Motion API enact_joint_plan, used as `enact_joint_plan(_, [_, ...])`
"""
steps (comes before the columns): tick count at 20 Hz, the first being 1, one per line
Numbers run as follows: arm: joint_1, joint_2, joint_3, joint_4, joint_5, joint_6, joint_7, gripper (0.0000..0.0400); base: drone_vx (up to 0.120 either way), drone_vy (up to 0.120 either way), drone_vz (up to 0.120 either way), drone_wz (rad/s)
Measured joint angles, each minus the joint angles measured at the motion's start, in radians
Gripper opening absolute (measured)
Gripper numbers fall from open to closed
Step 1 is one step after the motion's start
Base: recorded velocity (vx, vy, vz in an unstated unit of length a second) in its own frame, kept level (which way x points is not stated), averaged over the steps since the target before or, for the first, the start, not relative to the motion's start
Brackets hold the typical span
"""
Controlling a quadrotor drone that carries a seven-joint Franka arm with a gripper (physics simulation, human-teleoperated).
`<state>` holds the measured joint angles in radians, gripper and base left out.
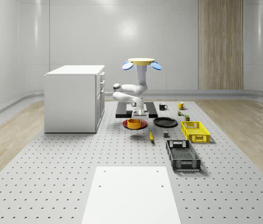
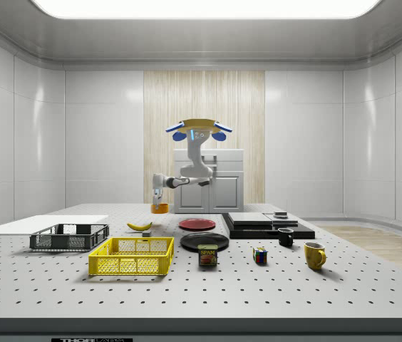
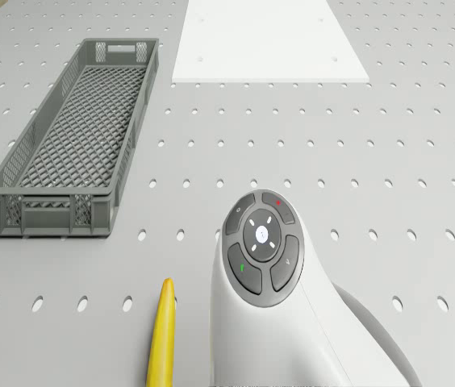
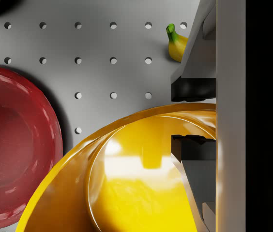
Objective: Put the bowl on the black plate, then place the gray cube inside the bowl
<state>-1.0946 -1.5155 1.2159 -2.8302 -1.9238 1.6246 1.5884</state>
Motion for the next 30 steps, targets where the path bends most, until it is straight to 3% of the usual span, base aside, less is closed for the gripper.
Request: enact_joint_plan(30, [-0.002, -0.005, 0.003, 0.000, 0.004, 0.004, 0.002, 0.0100, -0.120, 0.120, 0.000, 0.000])
